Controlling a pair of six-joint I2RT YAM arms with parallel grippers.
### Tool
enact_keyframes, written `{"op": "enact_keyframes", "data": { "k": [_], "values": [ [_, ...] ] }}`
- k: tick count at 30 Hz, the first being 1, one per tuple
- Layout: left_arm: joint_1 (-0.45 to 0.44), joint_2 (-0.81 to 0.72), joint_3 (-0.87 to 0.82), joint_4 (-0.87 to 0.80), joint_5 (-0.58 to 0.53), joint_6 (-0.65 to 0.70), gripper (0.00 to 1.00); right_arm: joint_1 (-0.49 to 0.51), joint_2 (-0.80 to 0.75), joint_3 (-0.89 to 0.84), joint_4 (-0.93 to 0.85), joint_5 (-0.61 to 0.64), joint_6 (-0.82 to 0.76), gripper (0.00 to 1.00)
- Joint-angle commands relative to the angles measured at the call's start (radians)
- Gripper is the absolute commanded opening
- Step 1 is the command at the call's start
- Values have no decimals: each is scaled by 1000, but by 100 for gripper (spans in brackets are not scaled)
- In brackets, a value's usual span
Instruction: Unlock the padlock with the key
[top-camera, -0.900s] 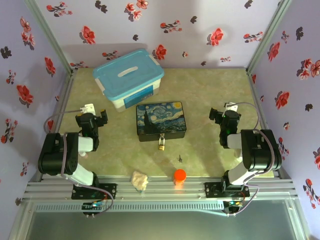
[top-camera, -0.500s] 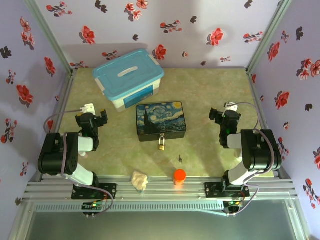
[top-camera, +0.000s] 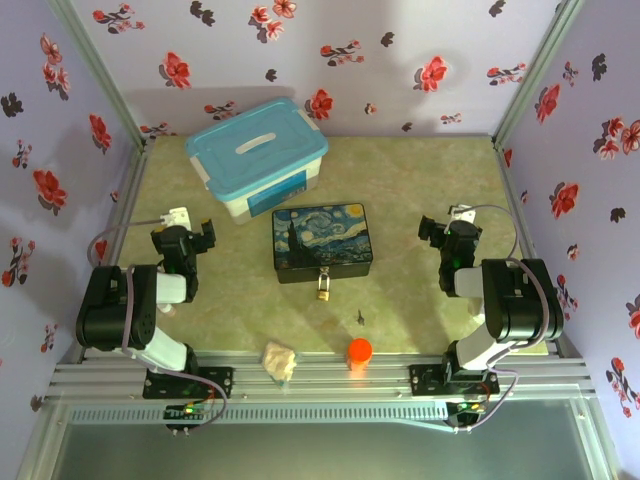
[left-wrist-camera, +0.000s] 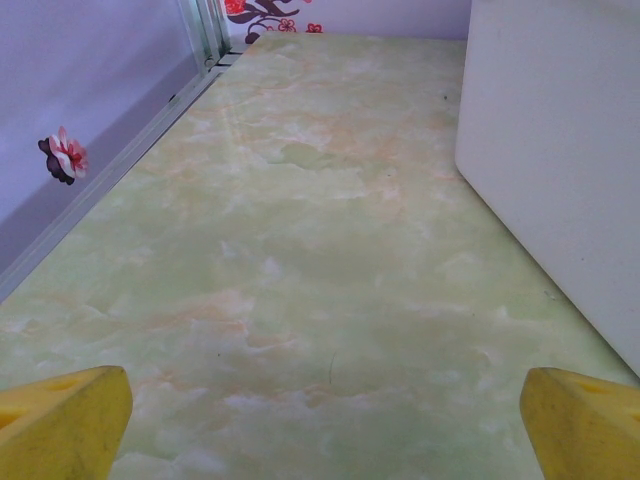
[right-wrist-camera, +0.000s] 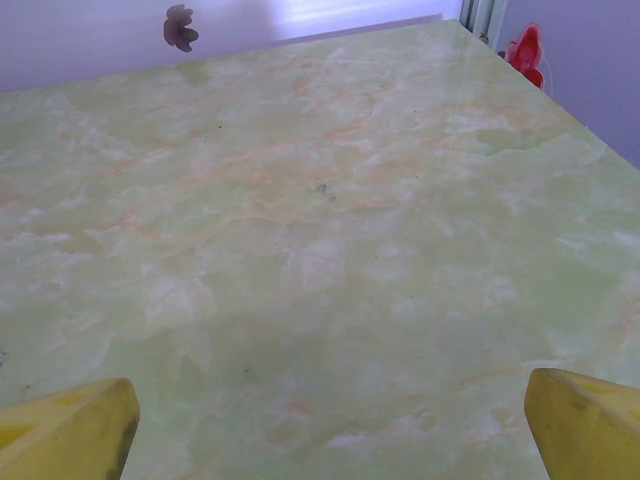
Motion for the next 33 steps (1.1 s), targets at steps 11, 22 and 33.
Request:
{"op": "enact_keyframes", "data": {
  "k": [11, 22, 33],
  "values": [
    [0, -129, -9, -40, 1, 22, 100, 3, -86, 27, -84, -41, -41, 99],
    [1, -511, 25, -404, 39, -337, 100, 4, -375, 216, -677, -50, 202, 99],
    [-134, -716, 87, -819, 368, -595, 100, 93, -559, 244, -1091, -403, 329, 91]
  ]
}}
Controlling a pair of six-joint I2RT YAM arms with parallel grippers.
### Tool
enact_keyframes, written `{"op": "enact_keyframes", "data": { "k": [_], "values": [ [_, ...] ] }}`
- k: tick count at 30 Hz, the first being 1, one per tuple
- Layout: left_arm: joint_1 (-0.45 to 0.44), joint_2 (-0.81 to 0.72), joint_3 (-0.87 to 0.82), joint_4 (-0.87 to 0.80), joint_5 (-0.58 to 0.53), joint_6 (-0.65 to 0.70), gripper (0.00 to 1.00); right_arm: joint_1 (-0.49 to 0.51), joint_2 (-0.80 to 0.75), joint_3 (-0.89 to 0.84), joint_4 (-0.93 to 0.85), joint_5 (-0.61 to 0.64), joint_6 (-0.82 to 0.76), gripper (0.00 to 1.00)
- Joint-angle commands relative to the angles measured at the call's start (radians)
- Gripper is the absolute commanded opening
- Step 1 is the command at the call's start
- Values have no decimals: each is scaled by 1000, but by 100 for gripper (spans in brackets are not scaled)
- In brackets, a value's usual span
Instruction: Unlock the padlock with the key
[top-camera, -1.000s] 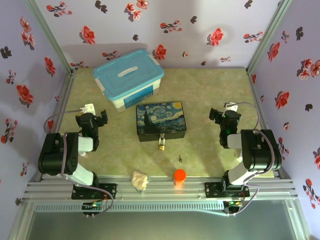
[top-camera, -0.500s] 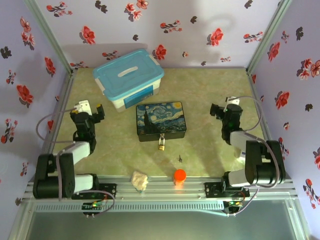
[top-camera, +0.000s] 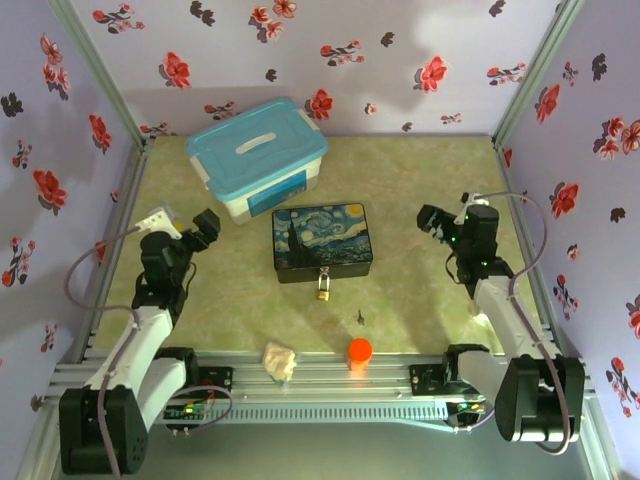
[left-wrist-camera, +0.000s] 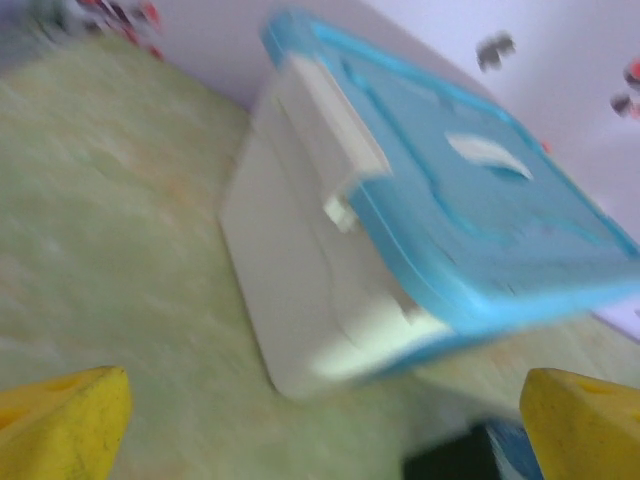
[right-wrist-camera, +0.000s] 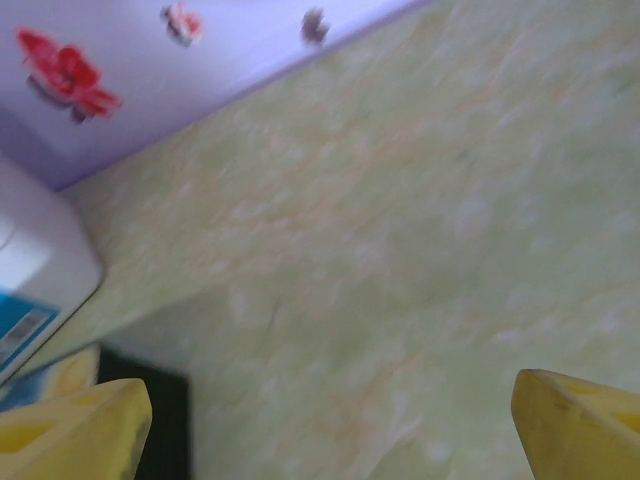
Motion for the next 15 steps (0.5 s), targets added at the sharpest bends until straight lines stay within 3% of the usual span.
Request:
{"op": "enact_keyframes", "data": {
  "k": [1, 6, 9, 15],
  "values": [
    [-96, -35, 73, -260, 76, -73, 100, 105, -24, 38, -240, -81, 21, 90],
    [-274, -48, 150, -531, -32, -64, 100, 338, -68, -5, -355, -10, 26, 82],
    [-347, -85, 147, -596, -82, -98, 100, 457, -75, -41, -372, 32, 55, 77],
    [-440, -80, 160, -645, -117, -155, 96, 637, 13, -82, -325, -35, 93, 65]
  ]
}}
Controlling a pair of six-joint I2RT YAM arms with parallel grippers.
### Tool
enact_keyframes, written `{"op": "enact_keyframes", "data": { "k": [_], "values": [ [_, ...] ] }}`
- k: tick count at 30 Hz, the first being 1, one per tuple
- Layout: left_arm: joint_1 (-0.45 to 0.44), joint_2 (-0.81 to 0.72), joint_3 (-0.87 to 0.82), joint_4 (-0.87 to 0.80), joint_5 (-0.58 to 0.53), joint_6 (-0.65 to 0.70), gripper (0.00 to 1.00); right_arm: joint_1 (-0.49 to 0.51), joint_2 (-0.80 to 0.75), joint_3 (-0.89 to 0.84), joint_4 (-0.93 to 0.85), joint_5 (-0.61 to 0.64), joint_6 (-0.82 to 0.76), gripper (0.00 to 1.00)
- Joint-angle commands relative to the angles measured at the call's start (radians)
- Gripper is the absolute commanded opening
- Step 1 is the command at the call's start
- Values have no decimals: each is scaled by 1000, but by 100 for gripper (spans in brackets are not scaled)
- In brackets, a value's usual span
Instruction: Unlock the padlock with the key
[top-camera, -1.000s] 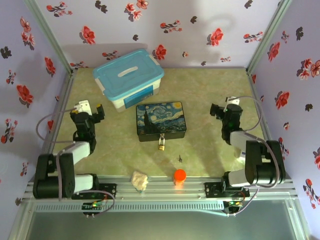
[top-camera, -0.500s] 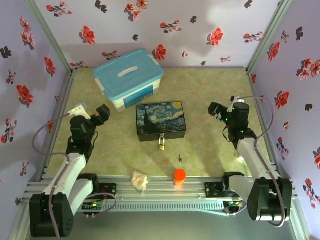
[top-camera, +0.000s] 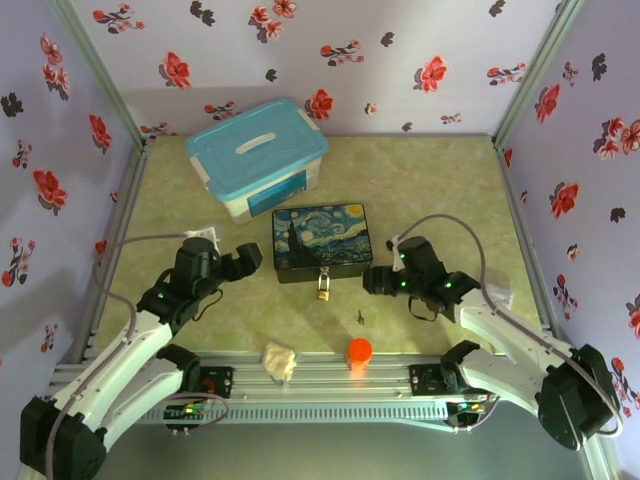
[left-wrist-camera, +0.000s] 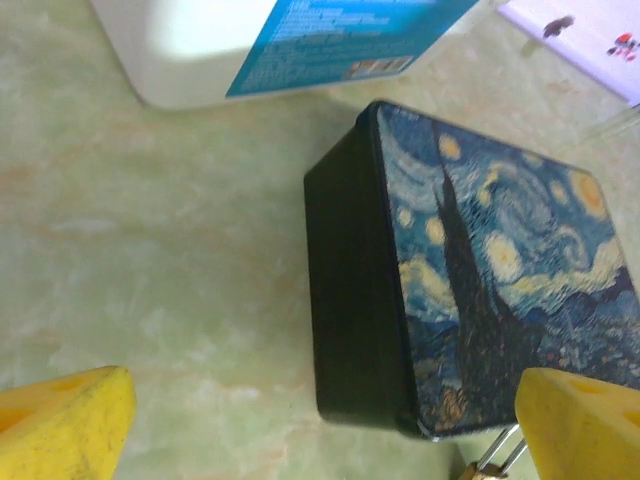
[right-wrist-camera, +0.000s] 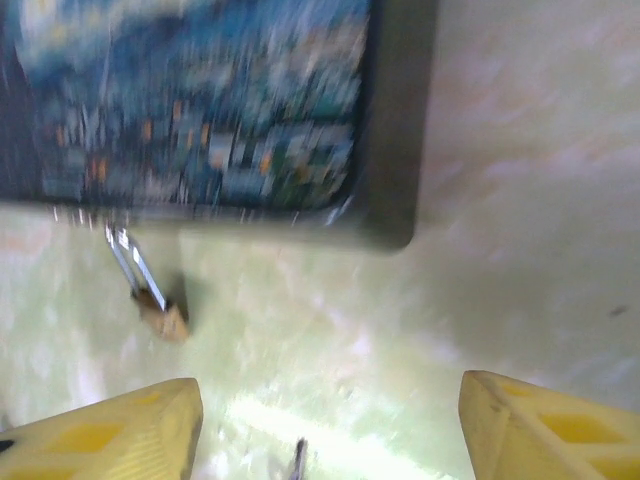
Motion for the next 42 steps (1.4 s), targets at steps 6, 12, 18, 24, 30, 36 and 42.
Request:
{"op": "enact_keyframes", "data": {
  "k": [6, 12, 18, 24, 30, 36, 42],
  "values": [
    [-106, 68, 64, -59, -70, -72, 96, 140, 148, 0, -41, -34, 24, 51],
    [-122, 78, 55, -39, -80, -81, 96, 187, 198, -13, -37, -32, 42, 41],
    [-123, 81, 53, -39, -80, -77, 97, 236, 256, -11, -35, -20, 63, 38],
    [-123, 89, 62, -39, -84, -69, 97, 276, 293, -28, -20, 16, 88, 34],
    [-123, 99, 62, -39, -90, -76, 97, 317, 326, -16, -67, 92, 123, 31],
    [-123, 98, 76, -56, -118, -69, 97, 363, 374, 11, -118, 174, 162, 22],
    [-122, 113, 85, -52, -125, -66, 97, 370, 416, 43, -152, 207, 166, 17]
  ]
}}
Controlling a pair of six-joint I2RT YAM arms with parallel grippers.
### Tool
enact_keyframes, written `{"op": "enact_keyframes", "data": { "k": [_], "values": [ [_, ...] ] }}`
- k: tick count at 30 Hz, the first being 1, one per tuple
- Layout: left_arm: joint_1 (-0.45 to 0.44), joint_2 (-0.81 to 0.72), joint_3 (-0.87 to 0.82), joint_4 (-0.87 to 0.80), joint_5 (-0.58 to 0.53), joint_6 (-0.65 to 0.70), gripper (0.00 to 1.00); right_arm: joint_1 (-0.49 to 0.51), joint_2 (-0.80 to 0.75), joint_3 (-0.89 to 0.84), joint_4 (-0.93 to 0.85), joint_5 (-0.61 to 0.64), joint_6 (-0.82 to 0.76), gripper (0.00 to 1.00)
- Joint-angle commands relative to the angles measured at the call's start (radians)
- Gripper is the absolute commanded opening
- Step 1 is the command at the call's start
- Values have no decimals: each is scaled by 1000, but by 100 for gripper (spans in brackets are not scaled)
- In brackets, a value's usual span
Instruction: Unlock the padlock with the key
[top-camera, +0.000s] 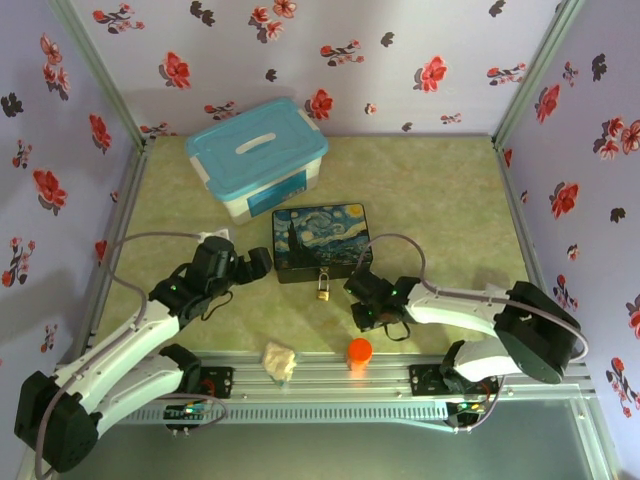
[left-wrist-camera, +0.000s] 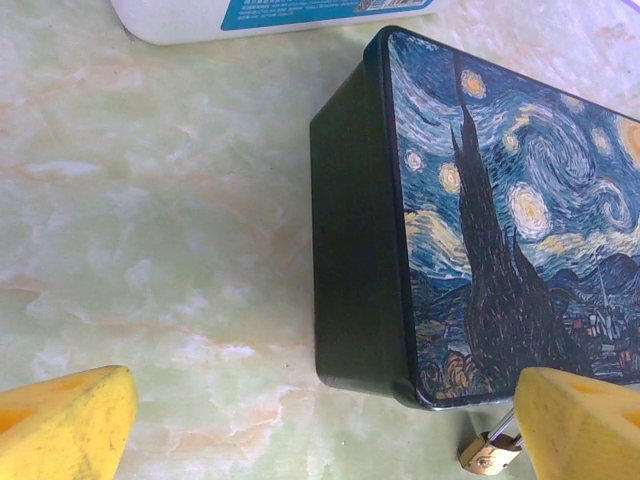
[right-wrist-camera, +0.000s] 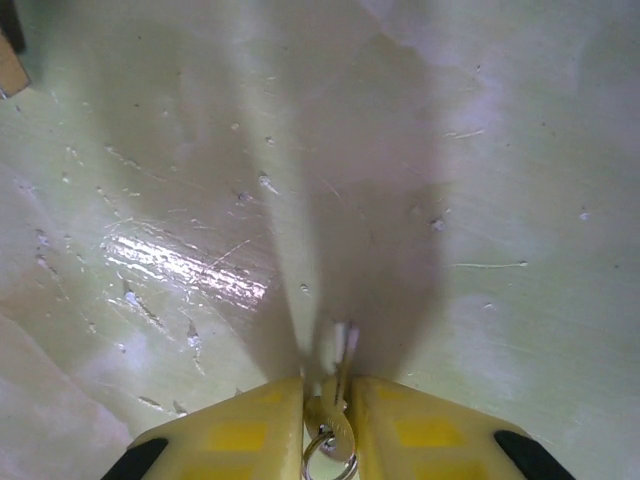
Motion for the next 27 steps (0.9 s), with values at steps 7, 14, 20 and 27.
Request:
{"op": "enact_keyframes", "data": {
  "k": [7, 14, 20, 27],
  "values": [
    [-6, 12, 26, 6, -26, 0, 97, 12, -2, -66, -7, 6, 42, 8],
    [-6, 15, 43, 68, 4, 8, 96, -64, -128, -92, 22, -9, 27, 0],
    [-45, 38, 70, 263, 130, 53, 94, -217, -353, -77, 49, -112, -102, 0],
    [-171, 91, 123, 470, 269, 204, 89, -256, -521, -35, 278, -320, -190, 0]
  ]
}}
